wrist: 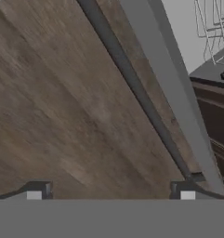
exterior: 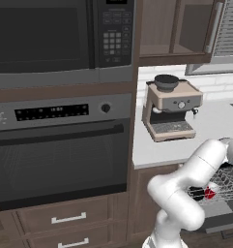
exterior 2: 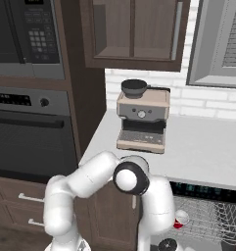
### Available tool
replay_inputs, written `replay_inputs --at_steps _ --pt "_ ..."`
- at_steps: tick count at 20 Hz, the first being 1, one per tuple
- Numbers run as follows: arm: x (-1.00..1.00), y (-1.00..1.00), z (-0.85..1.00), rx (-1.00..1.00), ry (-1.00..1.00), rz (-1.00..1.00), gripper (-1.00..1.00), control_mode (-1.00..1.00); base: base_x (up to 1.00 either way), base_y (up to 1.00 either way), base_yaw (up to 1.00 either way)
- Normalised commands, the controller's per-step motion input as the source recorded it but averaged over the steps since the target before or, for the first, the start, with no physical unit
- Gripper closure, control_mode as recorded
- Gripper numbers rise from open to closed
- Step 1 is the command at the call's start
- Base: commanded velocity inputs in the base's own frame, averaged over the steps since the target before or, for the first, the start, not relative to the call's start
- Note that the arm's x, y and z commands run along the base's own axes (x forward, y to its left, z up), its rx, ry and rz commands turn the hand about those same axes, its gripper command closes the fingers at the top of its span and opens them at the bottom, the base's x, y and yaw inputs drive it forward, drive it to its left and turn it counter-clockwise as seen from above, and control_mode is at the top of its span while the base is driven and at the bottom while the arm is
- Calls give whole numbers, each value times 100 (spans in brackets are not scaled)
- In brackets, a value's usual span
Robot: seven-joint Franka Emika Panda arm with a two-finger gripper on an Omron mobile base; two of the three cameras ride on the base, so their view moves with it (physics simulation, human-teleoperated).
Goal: Pick up the cup and bowl from the counter, place them in the dishwasher, and close the dishwasher door.
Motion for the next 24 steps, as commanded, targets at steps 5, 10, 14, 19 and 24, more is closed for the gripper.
replay_inputs --at_steps 5,10,14,19,24 --pt "34 15 -100 -17 -32 22 -100 -100 0 0 0" --pt "95 21 -93 -2 -36 23 -100 -100 0 0 0" --pt "10 5 -100 0 -28 27 -100 -100 0 0 0" --pt "-64 15 -35 7 -21 15 -100 -100 0 0 0" --pt "98 0 0 3 -65 23 -100 -100 0 0 0"
